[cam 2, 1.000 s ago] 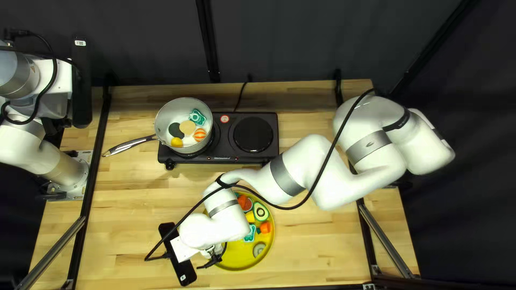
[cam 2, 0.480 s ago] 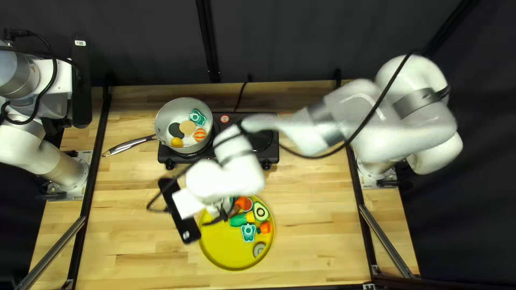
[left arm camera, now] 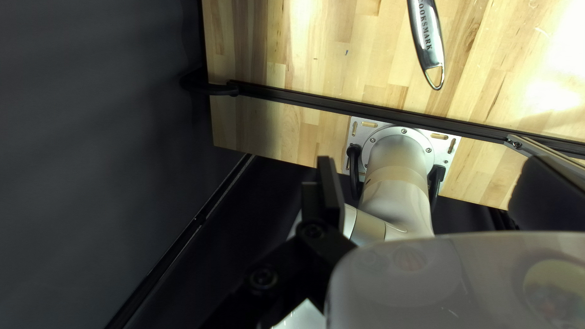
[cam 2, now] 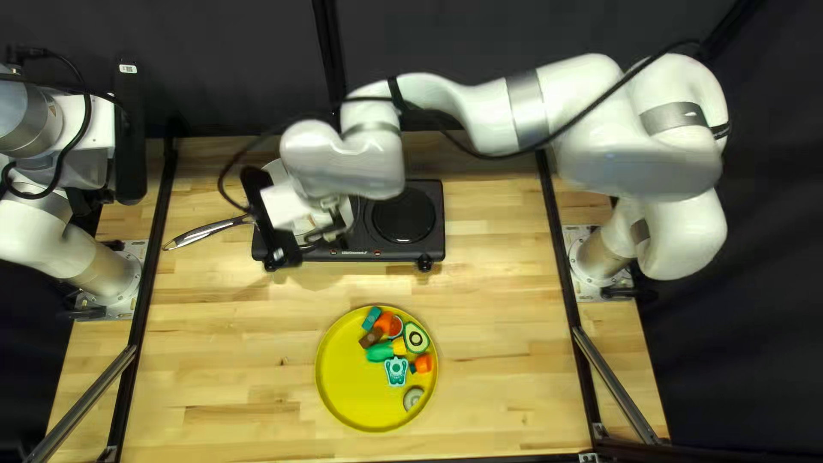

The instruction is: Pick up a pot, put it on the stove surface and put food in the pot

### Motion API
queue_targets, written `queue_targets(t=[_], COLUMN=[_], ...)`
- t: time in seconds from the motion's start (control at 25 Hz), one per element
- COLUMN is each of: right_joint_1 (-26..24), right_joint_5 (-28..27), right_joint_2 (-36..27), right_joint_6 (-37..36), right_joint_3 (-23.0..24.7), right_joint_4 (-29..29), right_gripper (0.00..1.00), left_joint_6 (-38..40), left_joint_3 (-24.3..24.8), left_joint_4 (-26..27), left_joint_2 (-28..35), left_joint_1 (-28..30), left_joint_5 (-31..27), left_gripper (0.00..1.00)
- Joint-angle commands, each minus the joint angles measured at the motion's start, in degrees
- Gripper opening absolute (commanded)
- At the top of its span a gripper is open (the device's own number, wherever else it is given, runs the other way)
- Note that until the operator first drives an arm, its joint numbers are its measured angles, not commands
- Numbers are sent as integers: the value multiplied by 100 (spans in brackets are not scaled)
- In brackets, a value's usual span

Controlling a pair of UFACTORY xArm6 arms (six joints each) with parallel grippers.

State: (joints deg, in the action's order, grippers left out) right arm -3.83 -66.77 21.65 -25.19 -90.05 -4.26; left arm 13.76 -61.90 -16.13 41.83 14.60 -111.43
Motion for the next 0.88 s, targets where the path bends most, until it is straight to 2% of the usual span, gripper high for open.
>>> queue_targets(t=[0.04,0.16,0.28,0.56,0.6,0.68,0.72,0.88], right_joint_1=[-163,-159,-227,-352,-350,-337,-330,-276], right_joint_5=[-112,-446,-584,-315,-304,-300,-314,-463], right_joint_2=[403,725,962,1138,1135,1105,1101,1121], right_joint_6=[-219,-289,-392,-559,-567,-573,-575,-601], right_joint_3=[-529,-1149,-1486,-1380,-1360,-1318,-1327,-1453], right_joint_4=[115,114,137,271,275,265,266,269], right_gripper=[0,0,0,0,85,85,100,100], left_joint_6=[0,0,0,0,0,0,0,0], left_joint_3=[0,0,0,0,0,0,0,0], left_joint_4=[0,0,0,0,0,0,0,0], left_joint_2=[0,0,0,0,0,0,0,0], left_joint_1=[0,0,0,0,0,0,0,0], left_joint_5=[0,0,0,0,0,0,0,0], left_gripper=[100,100,100,100,100,100,100,100])
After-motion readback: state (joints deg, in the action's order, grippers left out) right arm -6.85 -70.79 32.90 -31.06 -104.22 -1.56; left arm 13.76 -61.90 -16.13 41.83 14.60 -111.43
